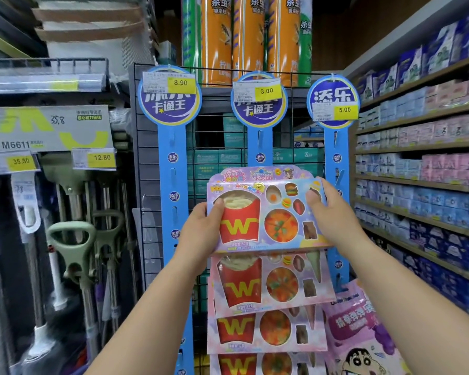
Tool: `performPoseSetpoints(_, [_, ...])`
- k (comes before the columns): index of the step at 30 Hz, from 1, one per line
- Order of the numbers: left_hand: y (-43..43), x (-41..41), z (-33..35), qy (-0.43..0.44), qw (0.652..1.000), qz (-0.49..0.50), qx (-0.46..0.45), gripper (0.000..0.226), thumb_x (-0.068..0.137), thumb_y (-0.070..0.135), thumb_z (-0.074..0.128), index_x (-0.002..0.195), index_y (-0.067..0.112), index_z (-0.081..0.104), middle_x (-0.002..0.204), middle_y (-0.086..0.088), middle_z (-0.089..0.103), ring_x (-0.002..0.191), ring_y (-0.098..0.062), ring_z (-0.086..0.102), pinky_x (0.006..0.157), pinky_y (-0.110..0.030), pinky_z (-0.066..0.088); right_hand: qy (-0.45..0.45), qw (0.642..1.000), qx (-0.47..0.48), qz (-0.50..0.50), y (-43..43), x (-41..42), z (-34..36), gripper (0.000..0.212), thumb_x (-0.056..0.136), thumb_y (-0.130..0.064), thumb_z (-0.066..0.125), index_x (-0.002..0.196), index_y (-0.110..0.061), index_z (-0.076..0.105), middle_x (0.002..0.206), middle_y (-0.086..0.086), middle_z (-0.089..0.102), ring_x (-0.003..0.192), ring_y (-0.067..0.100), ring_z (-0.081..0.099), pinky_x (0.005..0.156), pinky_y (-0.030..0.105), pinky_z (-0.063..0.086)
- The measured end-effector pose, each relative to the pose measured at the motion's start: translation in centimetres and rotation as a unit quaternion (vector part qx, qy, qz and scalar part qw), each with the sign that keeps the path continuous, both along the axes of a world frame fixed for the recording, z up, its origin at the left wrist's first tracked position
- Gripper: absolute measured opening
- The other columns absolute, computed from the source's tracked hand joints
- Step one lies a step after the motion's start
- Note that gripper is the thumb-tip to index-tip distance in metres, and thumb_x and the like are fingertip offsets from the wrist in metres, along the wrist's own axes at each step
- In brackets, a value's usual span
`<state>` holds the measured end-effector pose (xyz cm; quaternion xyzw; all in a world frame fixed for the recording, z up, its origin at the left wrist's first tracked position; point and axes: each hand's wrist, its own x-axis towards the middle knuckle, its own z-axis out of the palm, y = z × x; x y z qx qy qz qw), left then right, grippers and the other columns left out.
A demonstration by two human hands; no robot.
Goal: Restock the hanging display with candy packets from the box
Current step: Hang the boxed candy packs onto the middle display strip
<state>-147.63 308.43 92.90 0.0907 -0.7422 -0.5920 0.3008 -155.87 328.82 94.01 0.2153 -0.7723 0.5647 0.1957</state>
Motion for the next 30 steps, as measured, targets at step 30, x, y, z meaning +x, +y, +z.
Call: performPoseSetpoints(30, [-1.5, -1.2, 1.7, -0.029, 0.999, -0.006, -0.016, 0.039, 0.087, 0.053, 0.049, 0.082, 0.014, 0.05, 0.085, -0.015, 0.057, 0.075, -0.027, 0.057, 0.066, -0.038, 0.043, -0.026, 0.999, 0.036, 0.008, 0.5, -0.9, 1.6, 0.054, 0.098, -0.041, 0.038, 0.148, -0.024, 0.027, 0.153, -0.003, 0.032, 0.138, 0.021, 0.034, 0.111, 0.04, 0.031])
